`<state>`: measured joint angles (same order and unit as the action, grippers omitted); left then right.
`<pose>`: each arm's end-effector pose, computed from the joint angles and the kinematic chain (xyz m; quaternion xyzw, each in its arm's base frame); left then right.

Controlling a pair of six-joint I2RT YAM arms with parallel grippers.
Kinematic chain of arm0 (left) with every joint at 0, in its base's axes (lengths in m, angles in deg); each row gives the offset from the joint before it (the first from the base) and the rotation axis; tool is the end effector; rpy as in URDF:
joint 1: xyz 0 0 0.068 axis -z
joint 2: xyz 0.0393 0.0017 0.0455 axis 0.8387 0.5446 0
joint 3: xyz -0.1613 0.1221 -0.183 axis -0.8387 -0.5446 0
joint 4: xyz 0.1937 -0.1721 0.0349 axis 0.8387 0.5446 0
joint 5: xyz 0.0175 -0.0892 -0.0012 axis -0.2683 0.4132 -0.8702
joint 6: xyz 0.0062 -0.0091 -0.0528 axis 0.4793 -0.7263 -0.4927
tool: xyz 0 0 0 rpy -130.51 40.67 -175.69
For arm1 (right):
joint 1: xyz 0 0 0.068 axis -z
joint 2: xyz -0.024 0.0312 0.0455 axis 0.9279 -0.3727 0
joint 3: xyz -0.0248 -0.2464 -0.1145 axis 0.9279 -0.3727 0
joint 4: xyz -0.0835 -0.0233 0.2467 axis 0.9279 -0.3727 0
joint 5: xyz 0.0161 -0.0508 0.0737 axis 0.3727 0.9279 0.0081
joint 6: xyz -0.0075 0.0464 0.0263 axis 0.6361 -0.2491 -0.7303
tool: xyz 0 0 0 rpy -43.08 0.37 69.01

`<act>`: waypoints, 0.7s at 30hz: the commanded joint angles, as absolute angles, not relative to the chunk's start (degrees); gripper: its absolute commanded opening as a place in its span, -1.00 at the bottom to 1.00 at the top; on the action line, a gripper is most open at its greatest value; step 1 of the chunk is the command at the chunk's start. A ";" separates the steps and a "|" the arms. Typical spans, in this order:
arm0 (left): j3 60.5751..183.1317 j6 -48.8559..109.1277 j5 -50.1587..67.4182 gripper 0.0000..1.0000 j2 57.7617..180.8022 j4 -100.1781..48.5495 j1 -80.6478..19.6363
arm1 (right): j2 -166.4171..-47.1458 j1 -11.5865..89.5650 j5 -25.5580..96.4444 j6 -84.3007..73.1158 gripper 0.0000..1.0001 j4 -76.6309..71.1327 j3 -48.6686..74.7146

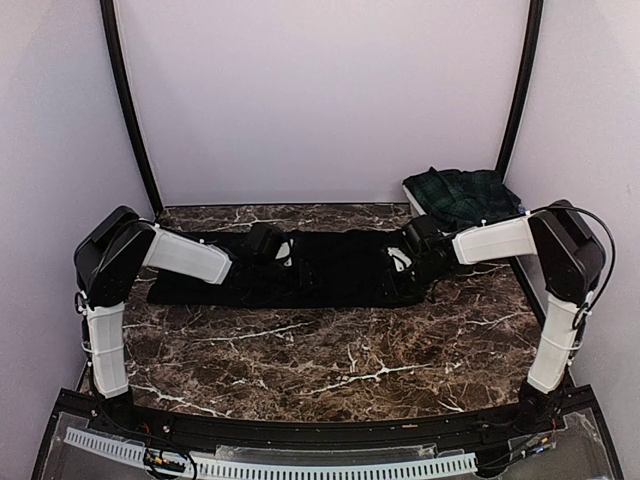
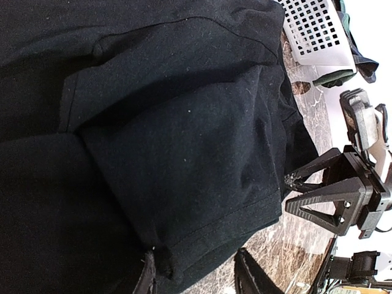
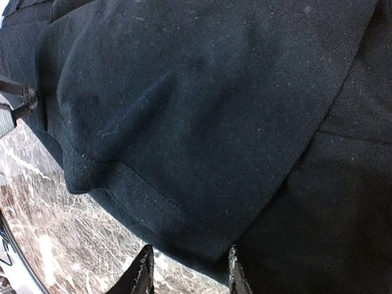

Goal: Fold and stack the mixed laundry pile
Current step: Smooth out the rectangle-folded T-shirt at the center of the board.

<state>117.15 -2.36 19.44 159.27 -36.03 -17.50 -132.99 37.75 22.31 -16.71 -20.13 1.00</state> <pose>0.3238 -0.2821 0.1476 0.0407 0.8795 -0.4102 0.2379 0.3112 0.1969 0.1454 -0.1472 0.9433 0.2580 0.1482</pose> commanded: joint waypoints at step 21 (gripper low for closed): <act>114.23 -4.80 16.03 -0.18 155.93 -33.37 -16.14 | -131.27 38.13 22.81 -17.24 -0.40 -20.21 2.56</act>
<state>115.29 -4.17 17.54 159.14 -35.00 -16.56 -132.40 37.81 22.13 -17.30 -20.02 1.18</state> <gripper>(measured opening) 0.399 0.286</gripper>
